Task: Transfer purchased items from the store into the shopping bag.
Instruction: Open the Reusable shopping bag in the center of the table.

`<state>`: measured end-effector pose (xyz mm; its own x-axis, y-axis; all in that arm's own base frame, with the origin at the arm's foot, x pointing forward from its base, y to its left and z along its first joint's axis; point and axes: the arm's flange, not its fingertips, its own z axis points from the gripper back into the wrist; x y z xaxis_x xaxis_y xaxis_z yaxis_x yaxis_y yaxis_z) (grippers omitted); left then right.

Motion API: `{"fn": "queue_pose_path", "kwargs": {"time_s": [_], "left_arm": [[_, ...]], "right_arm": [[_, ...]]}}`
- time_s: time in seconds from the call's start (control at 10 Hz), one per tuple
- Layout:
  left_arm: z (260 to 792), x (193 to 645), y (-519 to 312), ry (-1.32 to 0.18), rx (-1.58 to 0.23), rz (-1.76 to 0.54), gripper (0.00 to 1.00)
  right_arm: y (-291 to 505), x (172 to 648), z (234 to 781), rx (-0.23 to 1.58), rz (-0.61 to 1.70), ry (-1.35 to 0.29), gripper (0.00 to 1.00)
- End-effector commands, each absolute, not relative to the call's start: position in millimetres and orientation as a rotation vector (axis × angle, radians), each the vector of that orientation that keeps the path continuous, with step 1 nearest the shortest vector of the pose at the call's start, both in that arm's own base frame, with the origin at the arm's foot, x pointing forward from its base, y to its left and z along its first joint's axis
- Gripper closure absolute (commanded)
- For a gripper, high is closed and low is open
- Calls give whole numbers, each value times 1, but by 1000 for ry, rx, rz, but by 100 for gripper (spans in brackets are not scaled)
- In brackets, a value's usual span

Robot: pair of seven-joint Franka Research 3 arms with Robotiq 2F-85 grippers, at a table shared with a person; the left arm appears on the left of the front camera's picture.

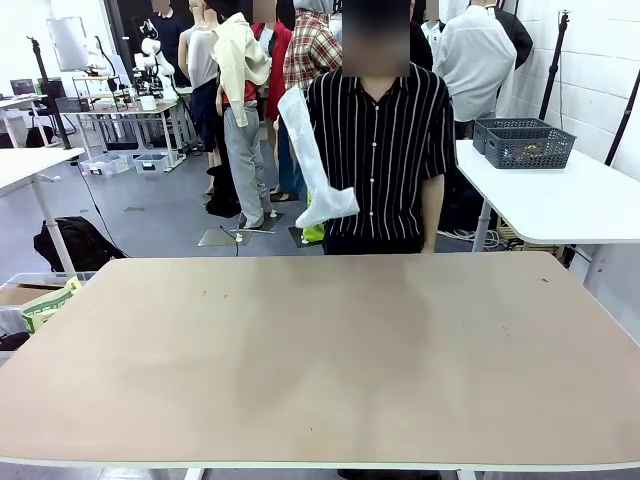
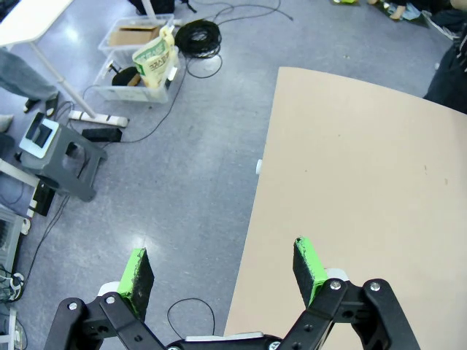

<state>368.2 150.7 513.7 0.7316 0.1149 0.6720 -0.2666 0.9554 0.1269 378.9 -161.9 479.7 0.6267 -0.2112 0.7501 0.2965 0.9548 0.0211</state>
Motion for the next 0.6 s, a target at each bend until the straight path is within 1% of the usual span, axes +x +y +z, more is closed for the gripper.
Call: {"fn": "queue_pose_path", "kwargs": {"time_s": [0.0, 0.5], "left_arm": [[514, 367, 152, -718, 243, 199, 0], [514, 367, 152, -718, 243, 199, 0]], "right_arm": [[-162, 379, 478, -115, -275, -838, 0], [-162, 379, 478, -115, -275, -838, 0]]}}
